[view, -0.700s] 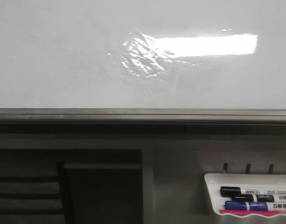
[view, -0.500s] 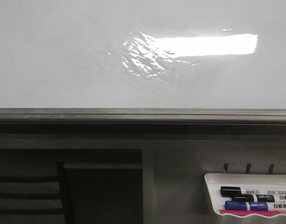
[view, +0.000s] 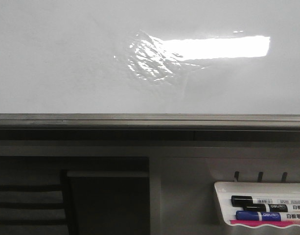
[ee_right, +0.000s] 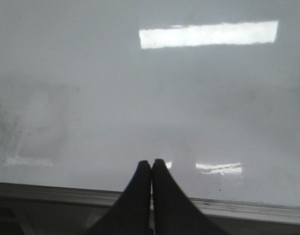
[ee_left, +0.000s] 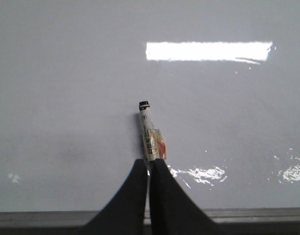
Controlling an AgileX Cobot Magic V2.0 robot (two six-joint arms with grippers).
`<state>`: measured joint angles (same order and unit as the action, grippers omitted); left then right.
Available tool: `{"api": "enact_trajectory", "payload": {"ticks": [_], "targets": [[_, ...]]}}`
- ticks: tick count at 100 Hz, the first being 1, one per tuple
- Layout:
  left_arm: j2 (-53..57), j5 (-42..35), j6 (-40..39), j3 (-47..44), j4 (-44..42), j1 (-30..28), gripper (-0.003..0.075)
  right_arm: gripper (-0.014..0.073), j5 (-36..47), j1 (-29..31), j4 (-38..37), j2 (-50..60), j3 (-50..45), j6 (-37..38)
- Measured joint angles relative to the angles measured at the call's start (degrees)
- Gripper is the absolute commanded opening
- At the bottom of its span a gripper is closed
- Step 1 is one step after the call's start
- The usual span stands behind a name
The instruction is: Write number 7 on whiteboard
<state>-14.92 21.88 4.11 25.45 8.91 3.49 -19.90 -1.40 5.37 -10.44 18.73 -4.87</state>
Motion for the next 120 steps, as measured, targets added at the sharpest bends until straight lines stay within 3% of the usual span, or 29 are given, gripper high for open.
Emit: {"api": "enact_trajectory", "payload": {"ticks": [27, 89, 100, 120], "targets": [[-7.1, 1.6, 0.0, 2.0, 0.0, 0.0, -0.0020, -0.0071, -3.4, 0.0, 2.0, -9.2, 5.4, 0.0], [-7.3, 2.2, 0.0, 2.0, 0.0, 0.0, -0.0016, -0.0053, -3.0, 0.0, 2.5, -9.8, 5.4, 0.0], [-7.6, 1.5, 0.0, 2.0, -0.1, 0.0, 0.0078, 0.0096, -3.0, 0.0, 2.5, -9.8, 5.4, 0.0], [-8.7, 0.9, 0.0, 2.0, -0.4, 0.0, 0.0528, 0.0596, -3.0, 0.0, 2.5, -9.8, 5.4, 0.0]]}}
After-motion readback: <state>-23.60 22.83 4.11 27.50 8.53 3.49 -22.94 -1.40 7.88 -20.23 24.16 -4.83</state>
